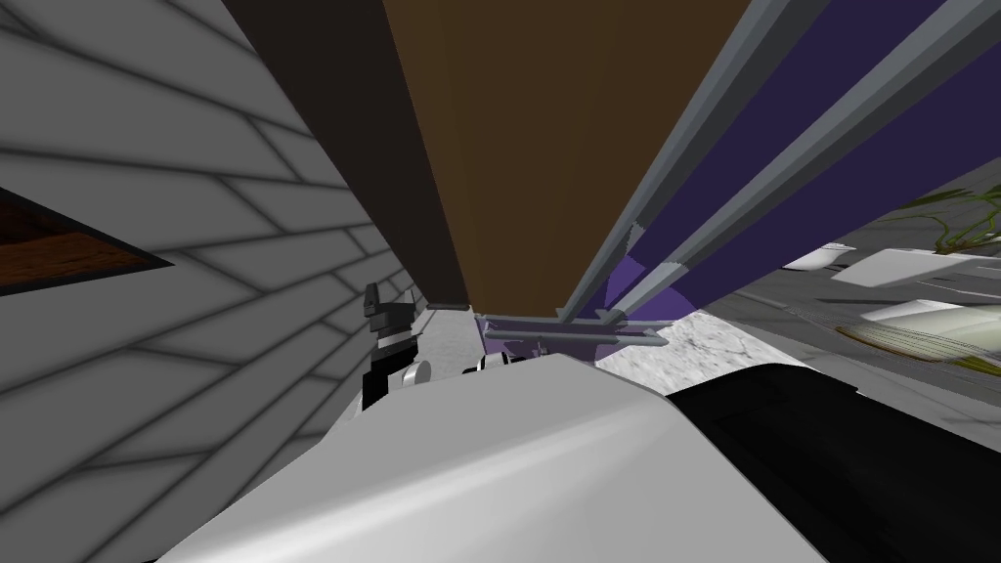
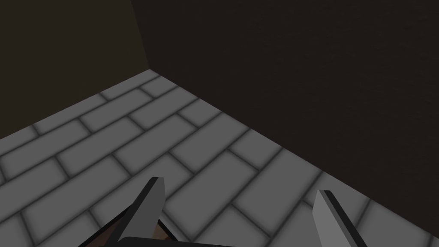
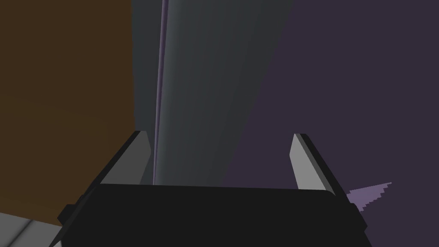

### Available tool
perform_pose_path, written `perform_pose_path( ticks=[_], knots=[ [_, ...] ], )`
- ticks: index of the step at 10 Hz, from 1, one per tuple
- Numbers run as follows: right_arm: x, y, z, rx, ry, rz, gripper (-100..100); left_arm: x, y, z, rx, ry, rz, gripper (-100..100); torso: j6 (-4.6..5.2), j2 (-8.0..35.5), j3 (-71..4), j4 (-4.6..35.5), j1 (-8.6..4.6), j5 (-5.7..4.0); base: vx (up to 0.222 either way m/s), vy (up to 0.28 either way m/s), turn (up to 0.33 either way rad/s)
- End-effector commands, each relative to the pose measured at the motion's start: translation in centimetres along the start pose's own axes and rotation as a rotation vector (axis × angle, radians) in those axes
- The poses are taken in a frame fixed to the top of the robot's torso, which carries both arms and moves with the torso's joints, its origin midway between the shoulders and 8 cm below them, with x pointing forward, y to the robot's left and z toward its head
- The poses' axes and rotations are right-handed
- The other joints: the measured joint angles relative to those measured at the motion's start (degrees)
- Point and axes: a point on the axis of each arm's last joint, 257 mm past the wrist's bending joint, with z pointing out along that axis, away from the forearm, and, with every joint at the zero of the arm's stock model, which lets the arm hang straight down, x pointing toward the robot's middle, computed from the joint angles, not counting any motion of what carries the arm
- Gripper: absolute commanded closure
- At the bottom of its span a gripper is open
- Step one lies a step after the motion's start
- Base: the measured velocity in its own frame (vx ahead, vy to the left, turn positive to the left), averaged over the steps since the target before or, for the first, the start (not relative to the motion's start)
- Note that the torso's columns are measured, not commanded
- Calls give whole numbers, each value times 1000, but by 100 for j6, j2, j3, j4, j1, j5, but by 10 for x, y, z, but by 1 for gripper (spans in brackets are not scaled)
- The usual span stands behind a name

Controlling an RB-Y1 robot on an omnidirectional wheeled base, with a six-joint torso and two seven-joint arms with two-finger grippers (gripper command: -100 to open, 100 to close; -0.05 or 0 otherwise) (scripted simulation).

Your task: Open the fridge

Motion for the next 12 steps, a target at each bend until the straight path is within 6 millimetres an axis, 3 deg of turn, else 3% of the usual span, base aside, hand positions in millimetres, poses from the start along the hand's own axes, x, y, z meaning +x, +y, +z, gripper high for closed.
perform_pose_path(
  ticks=[1,3,4,12],
  knots=[
    [3,-4,7,6,3,0,-100,0,0,0,0,0,0,0,5,-2,-5,-8,-1,-3,25,-5,15],
    [3,-4,7,8,4,0,-100,0,0,0,0,0,0,0,12,28,10,-10,10,-5,4,1,-3],
    [1,-2,2,7,2,0,100,0,0,0,0,0,0,0,11,32,15,-9,10,-6,-4,-8,2],
    [-3,-2,-5,14,-1,0,100,0,0,0,0,0,0,0,20,35,20,-56,9,-43,-11,0,-1]
  ],
)
